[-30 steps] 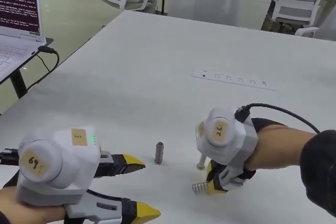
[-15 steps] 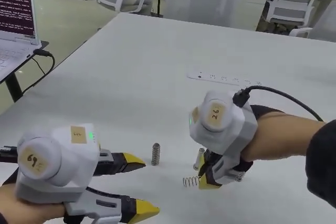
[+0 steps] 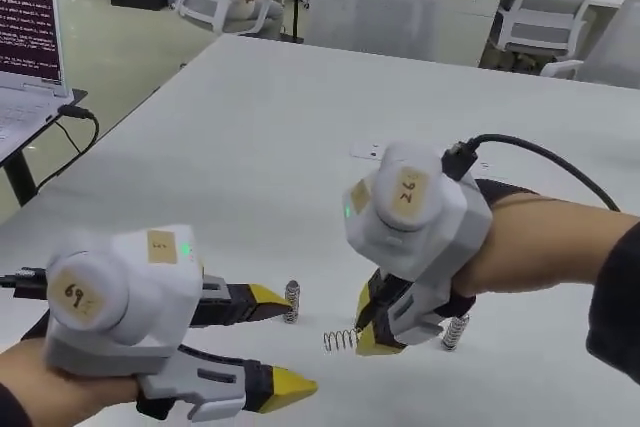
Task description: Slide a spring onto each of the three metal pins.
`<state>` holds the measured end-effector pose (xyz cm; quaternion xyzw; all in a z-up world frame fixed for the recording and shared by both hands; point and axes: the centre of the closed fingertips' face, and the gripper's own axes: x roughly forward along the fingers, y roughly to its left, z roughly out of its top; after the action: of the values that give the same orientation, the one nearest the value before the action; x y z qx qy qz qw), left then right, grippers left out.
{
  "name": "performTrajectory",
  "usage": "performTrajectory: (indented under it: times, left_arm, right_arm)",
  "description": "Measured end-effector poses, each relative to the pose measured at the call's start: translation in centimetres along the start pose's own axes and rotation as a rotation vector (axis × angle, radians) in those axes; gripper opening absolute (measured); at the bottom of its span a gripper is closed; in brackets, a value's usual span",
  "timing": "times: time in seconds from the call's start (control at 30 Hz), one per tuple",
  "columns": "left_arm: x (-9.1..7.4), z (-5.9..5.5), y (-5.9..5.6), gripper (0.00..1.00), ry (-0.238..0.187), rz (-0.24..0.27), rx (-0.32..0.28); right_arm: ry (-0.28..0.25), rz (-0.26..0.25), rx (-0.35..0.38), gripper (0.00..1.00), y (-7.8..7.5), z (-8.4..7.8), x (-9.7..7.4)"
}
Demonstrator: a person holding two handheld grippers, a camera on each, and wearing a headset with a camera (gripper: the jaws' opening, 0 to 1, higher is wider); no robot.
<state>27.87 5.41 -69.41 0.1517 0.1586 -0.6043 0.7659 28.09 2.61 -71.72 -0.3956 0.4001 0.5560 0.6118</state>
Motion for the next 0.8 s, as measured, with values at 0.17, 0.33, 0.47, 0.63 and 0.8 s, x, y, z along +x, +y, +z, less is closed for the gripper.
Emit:
performTrajectory:
  times: [0.17, 0.33, 0.47, 0.63, 0.8]
  left_arm:
    - [0.2, 0.4, -0.2, 0.34, -0.013, -0.008, 0.011]
    - [0.3, 0.9, -0.3, 0.24, -0.041, -0.009, 0.034]
    - [0.4, 0.9, -0.4, 0.22, -0.047, -0.011, 0.040]
    - [0.5, 0.9, -0.6, 0.16, -0.044, -0.016, 0.062]
    - [0.6, 1.0, -0.6, 0.11, -0.046, -0.018, 0.068]
  right_arm:
    - [-0.033, 0.009, 0.002, 0.09, 0.4, 1.0, -0.4]
    - [-0.051, 0.015, 0.001, 0.09, 0.7, 1.5, -0.6]
    - [-0.059, 0.019, 0.001, 0.09, 0.9, 1.8, -0.5]
    - [-0.063, 0.024, -0.001, 0.09, 1.1, 2.1, -0.5]
    - [-0.069, 0.025, -0.001, 0.09, 1.2, 2.3, -0.6]
